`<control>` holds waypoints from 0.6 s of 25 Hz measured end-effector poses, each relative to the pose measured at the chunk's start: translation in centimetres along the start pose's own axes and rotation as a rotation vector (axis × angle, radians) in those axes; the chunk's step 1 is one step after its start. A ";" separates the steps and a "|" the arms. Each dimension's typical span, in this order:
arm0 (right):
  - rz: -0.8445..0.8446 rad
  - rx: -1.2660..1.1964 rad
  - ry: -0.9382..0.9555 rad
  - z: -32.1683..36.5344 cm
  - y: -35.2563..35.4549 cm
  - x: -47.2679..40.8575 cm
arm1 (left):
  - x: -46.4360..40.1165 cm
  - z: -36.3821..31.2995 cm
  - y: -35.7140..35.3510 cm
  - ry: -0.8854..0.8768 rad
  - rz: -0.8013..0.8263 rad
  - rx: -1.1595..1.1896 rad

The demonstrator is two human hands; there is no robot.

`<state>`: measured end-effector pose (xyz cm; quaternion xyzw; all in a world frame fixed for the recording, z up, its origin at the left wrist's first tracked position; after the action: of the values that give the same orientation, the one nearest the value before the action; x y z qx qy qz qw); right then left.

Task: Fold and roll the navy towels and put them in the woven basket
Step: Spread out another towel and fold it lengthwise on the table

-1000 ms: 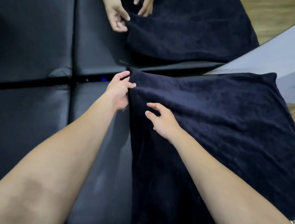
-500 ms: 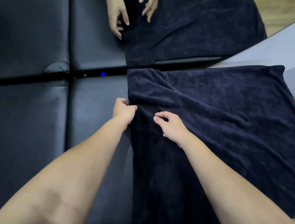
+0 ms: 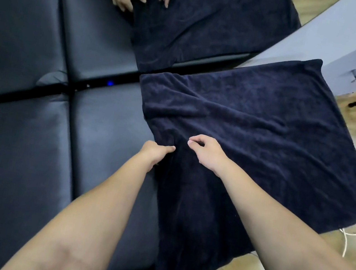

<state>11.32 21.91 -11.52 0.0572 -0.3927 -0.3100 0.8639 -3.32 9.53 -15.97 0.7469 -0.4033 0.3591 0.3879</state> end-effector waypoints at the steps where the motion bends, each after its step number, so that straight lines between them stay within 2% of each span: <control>1: -0.010 0.005 0.002 -0.2 0.0 0.4 | 0.3 0.7 -0.5 -0.010 0.036 -0.005; 4: -0.051 0.013 -0.010 -0.9 -0.1 1.6 | 1.6 2.1 -2.1 -0.059 0.114 -0.003; 8: -0.097 0.029 -0.030 -2.0 -1.2 4.0 | 2.4 3.5 -1.3 -0.219 -0.095 0.048; 12: -0.134 0.007 -0.038 -3.7 -2.6 6.7 | 2.5 7.6 0.9 -0.131 -0.161 0.168; 13: -0.141 0.007 -0.046 -4.2 -3.1 7.6 | 3.0 8.6 1.2 -0.116 -0.144 0.208; 15: -0.150 0.039 -0.066 -5.2 -4.3 9.4 | 4.2 10.5 0.8 -0.064 -0.012 0.295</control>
<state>17.65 12.30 -10.54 0.0932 -0.4218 -0.3679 0.8234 0.09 -1.26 -16.82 0.8093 -0.3537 0.3883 0.2630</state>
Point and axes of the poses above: each hand's wrist, its own x-axis away from the middle knuckle, its own y-axis out of the back of the hand, z = x × y, the point moved 6 cm from there along -x, towards the middle knuckle, and after that the axes turned 2 degrees about z, right-handed, at the moved point
